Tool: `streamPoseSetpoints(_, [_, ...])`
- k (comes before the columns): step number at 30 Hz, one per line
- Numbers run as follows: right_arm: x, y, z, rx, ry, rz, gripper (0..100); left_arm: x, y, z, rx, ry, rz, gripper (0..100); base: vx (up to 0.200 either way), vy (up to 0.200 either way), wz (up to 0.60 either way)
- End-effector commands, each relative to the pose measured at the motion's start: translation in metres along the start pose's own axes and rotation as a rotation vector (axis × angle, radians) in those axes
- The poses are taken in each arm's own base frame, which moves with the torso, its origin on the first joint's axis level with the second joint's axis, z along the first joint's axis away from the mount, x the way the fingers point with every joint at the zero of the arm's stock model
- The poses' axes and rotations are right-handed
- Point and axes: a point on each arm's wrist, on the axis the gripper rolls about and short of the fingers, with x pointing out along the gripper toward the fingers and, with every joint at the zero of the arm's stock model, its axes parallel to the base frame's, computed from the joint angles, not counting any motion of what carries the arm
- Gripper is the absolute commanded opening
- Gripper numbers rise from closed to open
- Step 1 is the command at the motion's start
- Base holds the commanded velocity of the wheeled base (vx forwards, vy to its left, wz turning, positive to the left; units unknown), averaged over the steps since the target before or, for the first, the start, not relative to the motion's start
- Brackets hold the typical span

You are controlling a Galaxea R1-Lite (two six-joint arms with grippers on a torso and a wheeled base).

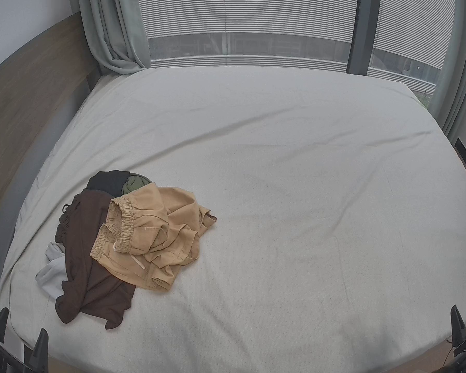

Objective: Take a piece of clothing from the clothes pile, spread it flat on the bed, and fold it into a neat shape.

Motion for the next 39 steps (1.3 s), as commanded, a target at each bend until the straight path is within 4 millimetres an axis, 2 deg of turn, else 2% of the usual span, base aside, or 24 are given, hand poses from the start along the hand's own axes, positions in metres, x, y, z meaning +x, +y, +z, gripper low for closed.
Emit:
streamPoseSetpoints(1, [0.0001,0.0000,-0.0052,-0.002,0.001,0.000,100,0.0004,-0.0001,-0.0045,0.002,0.004,0.001,100,0.000,0.000,0.00])
streamPoseSetpoints(39, [0.0001,0.0000,-0.0052,-0.003,0.001,0.000,100,0.0004,0.0001,-0.0022,-0.024,-0.019,0.007,100,0.000,0.000,0.00])
